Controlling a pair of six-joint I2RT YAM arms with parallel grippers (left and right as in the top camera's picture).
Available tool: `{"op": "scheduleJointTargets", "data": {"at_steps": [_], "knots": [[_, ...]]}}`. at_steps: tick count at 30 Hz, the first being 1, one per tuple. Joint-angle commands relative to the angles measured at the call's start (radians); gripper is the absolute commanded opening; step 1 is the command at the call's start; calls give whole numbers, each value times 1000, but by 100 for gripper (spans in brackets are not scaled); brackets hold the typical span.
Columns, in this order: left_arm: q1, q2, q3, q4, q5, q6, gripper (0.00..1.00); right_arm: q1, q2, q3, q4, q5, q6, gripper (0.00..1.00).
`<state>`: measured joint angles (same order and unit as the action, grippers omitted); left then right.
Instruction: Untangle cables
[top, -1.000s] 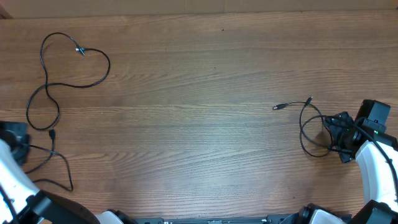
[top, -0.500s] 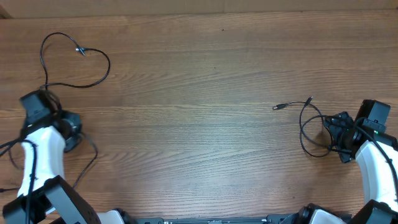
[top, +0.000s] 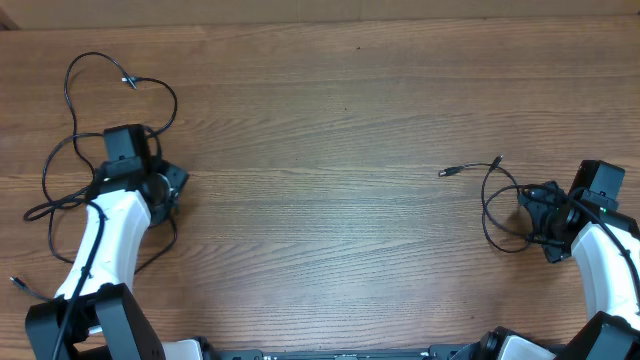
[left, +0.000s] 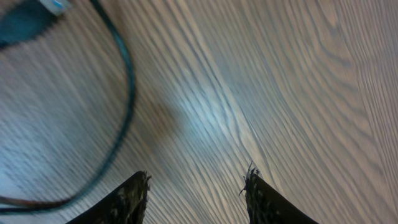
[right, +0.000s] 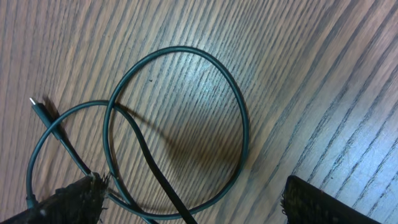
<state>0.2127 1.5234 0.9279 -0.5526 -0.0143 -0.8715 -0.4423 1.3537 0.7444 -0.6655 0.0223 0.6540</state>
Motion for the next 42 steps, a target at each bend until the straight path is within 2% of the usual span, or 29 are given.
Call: {"op": "scheduleJointTargets", "data": {"at_steps": [1, 5, 7, 9, 10, 11, 12, 14, 16, 19, 23, 29, 36, 42], "knots": [[-48, -7, -11, 5, 29, 25, 54, 6, 6, 6, 5, -2, -1, 90], [-76, -7, -11, 39, -48, 38, 73, 6, 6, 6, 5, -3, 0, 90], [-74, -7, -11, 107, -80, 97, 79, 6, 6, 6, 5, -3, 0, 90], [-70, -7, -11, 212, -93, 270, 80, 6, 6, 6, 5, -3, -1, 90], [-68, -7, -11, 255, -99, 353, 86, 6, 6, 6, 4, -3, 0, 90], [-63, -7, -11, 311, -109, 454, 96, 6, 6, 6, 1, -3, -1, 90], [-58, -7, -11, 351, -119, 526, 100, 6, 6, 6, -3, -3, 0, 90], [-47, -7, -11, 409, -141, 675, 96, 6, 6, 6, -10, -3, 0, 90], [-28, -7, -11, 440, -153, 824, 82, 6, 6, 6, -19, -3, -1, 90], [9, -6, -11, 412, -153, 942, 80, 6, 6, 3, -23, -3, -1, 90], [99, 19, -11, 352, -143, 958, 79, 6, 6, 2, -28, -3, -1, 90], [243, 117, -8, 332, -29, 952, 78, 6, 6, 2, -29, -3, -1, 90], [281, 259, 46, 322, -41, 919, 79, 6, 6, 2, -43, -2, -1, 90], [285, 342, 248, 182, -39, 890, 75, 6, 6, 2, -55, -2, -1, 90]]}}
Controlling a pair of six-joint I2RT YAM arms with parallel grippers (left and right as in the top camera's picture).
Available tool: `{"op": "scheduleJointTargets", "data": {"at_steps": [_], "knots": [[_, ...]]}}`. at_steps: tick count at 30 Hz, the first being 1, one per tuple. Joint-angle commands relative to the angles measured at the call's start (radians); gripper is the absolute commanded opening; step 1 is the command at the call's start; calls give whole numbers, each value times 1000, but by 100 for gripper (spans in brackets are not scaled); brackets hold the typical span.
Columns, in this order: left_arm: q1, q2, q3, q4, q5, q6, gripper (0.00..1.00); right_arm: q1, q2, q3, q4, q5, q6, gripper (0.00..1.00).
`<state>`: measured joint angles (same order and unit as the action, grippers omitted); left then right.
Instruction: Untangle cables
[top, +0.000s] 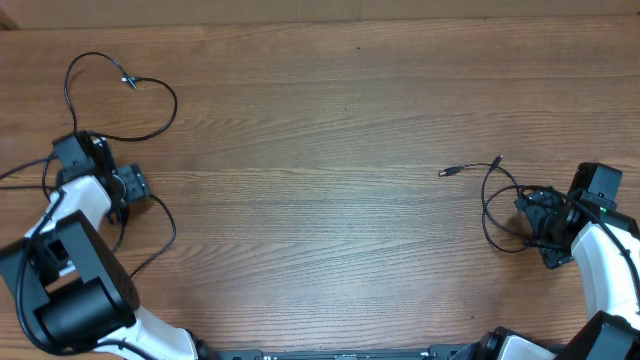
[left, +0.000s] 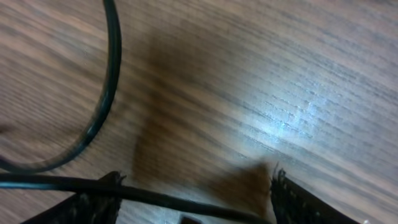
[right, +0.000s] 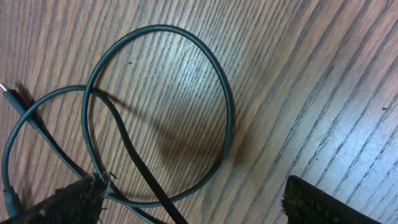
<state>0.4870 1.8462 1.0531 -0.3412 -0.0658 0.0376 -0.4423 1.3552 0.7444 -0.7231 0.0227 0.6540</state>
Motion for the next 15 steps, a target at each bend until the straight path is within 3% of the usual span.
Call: {"op": "scheduleJointTargets", "data": {"at_steps": [1, 9, 15], "knots": [[10, 24, 169, -67, 12, -17, 75, 6, 5, 2, 3, -3, -1, 90], [8, 24, 465, -401, 160, 90, 81, 6, 5, 2, 8, -2, 0, 90], [14, 42, 487, -405, 50, 28, 79, 6, 5, 2, 18, -3, -1, 91]]}}
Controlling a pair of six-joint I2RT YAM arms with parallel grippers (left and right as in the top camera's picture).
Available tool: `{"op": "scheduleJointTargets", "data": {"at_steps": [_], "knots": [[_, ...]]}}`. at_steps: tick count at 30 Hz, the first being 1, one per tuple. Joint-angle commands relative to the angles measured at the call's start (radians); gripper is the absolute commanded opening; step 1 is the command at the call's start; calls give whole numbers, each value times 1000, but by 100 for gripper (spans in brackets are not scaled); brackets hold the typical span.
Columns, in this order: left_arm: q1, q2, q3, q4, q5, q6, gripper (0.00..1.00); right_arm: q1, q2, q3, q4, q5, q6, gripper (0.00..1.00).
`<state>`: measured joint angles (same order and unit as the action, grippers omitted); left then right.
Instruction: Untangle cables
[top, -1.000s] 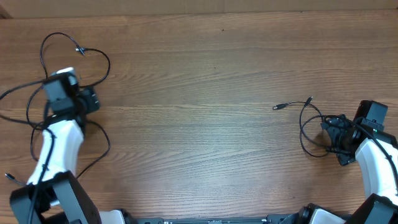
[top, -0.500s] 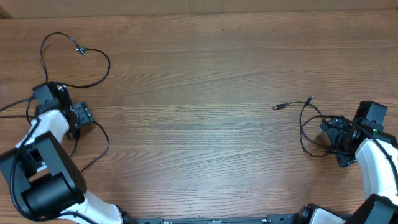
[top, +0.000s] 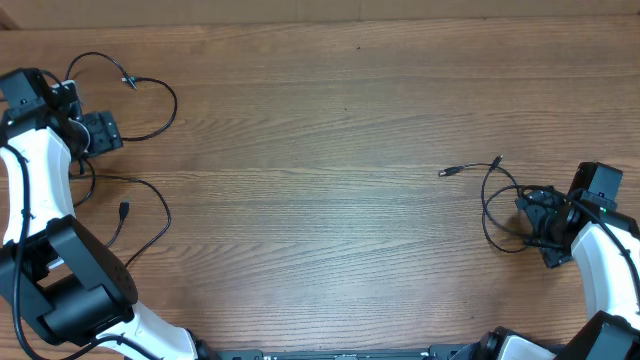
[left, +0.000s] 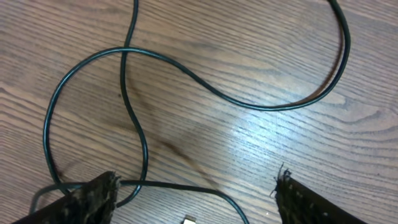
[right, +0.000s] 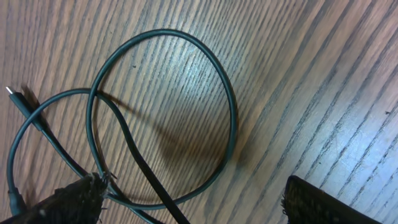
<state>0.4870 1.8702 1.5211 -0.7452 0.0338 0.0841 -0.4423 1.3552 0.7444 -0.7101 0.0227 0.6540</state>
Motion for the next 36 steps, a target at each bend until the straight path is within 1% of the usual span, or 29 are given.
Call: {"op": "scheduleJointTargets", "data": {"at_steps": [1, 4, 11, 14, 18, 21, 24, 26, 29, 31, 36], "knots": [[22, 31, 19, 5, -74, -21, 78, 6, 5, 2, 4, -2, -1, 91], [39, 73, 19, 24, -105, -21, 76, 6, 5, 2, -3, -2, -1, 92], [83, 229, 19, 16, -102, -42, 70, 6, 5, 2, -15, -2, -1, 93], [82, 263, 19, 21, -95, -39, 70, 6, 5, 2, -15, -2, -1, 93], [82, 274, 19, 53, -79, -39, 65, 6, 5, 2, -15, -2, -1, 93], [82, 274, 22, 79, -64, -39, 48, 6, 5, 2, -15, -3, -1, 93], [83, 274, 29, 106, -60, -39, 18, 6, 5, 2, -15, -2, -1, 93], [83, 274, 59, 119, -71, -39, 4, 6, 5, 2, -15, -2, -1, 93], [83, 274, 150, 118, -70, -39, 4, 6, 5, 2, -22, -3, -1, 93], [83, 274, 245, 119, -69, -40, 4, 6, 5, 2, -26, -3, -1, 93], [83, 274, 492, 159, -66, -133, 4, 6, 5, 1, -33, -3, 0, 93]]}}
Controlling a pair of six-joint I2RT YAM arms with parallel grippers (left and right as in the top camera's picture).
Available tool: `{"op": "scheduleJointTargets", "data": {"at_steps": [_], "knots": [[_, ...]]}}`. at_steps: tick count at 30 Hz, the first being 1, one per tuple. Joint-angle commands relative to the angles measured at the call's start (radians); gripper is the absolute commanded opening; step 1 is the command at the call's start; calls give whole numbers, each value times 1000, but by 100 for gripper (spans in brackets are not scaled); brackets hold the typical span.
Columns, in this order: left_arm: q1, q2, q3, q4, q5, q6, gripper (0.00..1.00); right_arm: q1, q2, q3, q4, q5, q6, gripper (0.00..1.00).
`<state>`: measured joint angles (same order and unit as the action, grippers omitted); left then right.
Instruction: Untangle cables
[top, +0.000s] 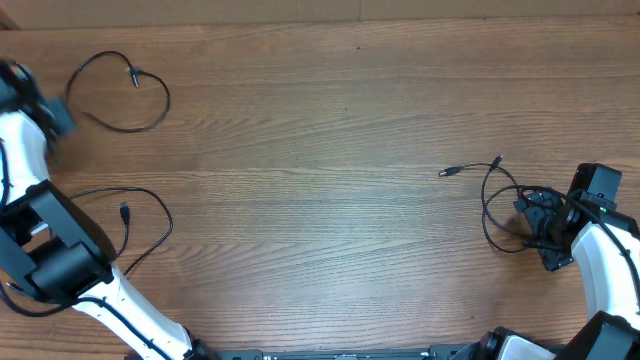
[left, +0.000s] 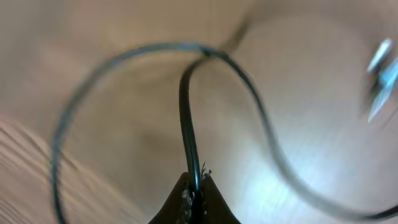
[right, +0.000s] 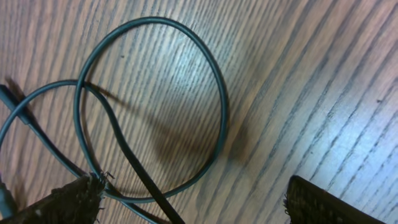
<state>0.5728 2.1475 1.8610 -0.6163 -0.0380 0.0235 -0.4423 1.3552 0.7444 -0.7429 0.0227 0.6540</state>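
One thin black cable (top: 150, 112) lies as a loop at the far left back, its plug (top: 133, 72) pointing inward. My left gripper (top: 60, 115), blurred, is at that loop's left end. In the left wrist view the left gripper (left: 195, 186) is shut on this black cable (left: 186, 112). A second black cable (top: 150, 205) lies apart at the front left. A third cable (top: 490, 205) is coiled at the right. My right gripper (top: 535, 225) sits over it, and in the right wrist view the right gripper (right: 196, 199) stands open above the coil (right: 221, 112).
The wooden table (top: 320, 120) runs bare between the two sides. The third cable's two plug ends (top: 450, 171) point toward the middle. The left arm's base (top: 60, 270) stands at the front left edge.
My left gripper was open over crossing cable strands. Now it is shut on the back cable, farther left. That cable's loop lies apart from the front-left cable. The right gripper has barely moved.
At first my left gripper was open amid the tangled left-side cables. It then stood open farther left, later at the back-left over crossing strands. Now it grips one cable, and the two left cables lie separate. The right gripper stayed open over its coil throughout.
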Motion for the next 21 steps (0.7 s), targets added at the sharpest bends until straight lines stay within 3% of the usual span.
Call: {"op": "scheduleJointTargets", "data": {"at_steps": [1, 5, 11, 12, 14, 15, 17, 18, 21], "knots": [[-3, -3, 191, 56, 6, -80, 4, 6, 5, 1, -4, -3, 0, 93], [-10, -3, 234, 170, 13, -85, 4, 6, 5, 1, -17, -3, 0, 93], [-37, 98, 232, 69, 21, -122, 5, 6, 5, 1, -23, -11, 3, 93], [-40, 113, 232, 43, 36, -128, 14, 6, 5, 1, -24, -19, 3, 93], [-51, 135, 232, -4, 84, -129, 44, 6, 5, 1, -26, -32, 3, 93], [-59, 137, 232, -18, 117, -129, 51, 6, 5, 1, -27, -37, 2, 94], [-76, 128, 232, -27, 164, -129, 84, 6, 5, 1, -30, -37, 2, 94], [-89, 117, 235, -33, 179, -128, 96, 6, 5, 1, -31, -41, 2, 95], [-127, 78, 235, -63, 185, -116, 100, 6, 5, 1, -30, -112, -21, 99]]}}
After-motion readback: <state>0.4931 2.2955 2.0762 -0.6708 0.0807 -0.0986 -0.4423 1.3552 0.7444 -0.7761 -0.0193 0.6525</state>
